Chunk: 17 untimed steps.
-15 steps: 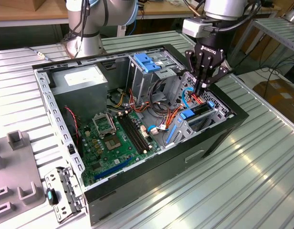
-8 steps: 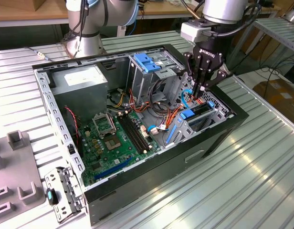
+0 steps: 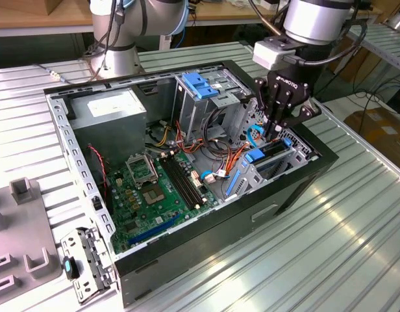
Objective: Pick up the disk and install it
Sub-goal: 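Insert the second disk wire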
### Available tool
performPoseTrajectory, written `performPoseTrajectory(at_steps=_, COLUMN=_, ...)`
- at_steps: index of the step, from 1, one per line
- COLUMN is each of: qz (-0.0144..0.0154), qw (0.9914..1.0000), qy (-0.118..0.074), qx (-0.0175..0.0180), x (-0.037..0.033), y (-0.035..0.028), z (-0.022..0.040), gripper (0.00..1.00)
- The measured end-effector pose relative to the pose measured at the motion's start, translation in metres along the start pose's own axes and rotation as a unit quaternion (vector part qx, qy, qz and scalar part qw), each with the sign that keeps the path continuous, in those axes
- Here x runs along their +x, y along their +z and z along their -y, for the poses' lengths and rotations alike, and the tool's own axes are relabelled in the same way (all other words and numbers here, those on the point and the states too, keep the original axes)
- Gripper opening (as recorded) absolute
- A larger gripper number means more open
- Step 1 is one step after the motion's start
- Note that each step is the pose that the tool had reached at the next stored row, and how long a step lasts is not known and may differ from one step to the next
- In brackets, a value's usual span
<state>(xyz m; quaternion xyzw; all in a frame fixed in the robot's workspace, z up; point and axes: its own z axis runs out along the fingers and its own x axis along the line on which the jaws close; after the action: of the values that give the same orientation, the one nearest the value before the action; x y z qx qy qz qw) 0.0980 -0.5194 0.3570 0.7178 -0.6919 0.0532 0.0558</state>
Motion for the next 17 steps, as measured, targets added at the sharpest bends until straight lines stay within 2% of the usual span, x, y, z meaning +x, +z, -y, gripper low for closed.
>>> performPoseTrajectory(at_steps=4, qz=0.0045, qw=0.99993, qy=-0.009, qx=0.0058, x=0.0023, y=0.0025, z=-0.0013, gripper=0.16)
performPoseTrajectory(at_steps=8, qz=0.0115, qw=0.99981, qy=-0.009, qx=0.0124, x=0.0061, y=0.0043, z=-0.0038, gripper=0.16)
performPoseTrajectory(at_steps=10, qz=0.0174, qw=0.99971, qy=-0.008, qx=0.0143, x=0.0094, y=0.0060, z=-0.0040, gripper=0.16)
performPoseTrajectory(at_steps=12, qz=0.0226, qw=0.99962, qy=-0.007, qx=0.0143, x=0.0104, y=0.0064, z=-0.0041, gripper=0.16)
performPoseTrajectory(at_steps=16, qz=0.0347, qw=0.99930, qy=0.001, qx=0.0139, x=0.0120, y=0.0073, z=-0.0038, gripper=0.16)
performPoseTrajectory(at_steps=17, qz=0.0362, qw=0.99924, qy=0.001, qx=0.0145, x=0.0137, y=0.0079, z=-0.0039, gripper=0.16)
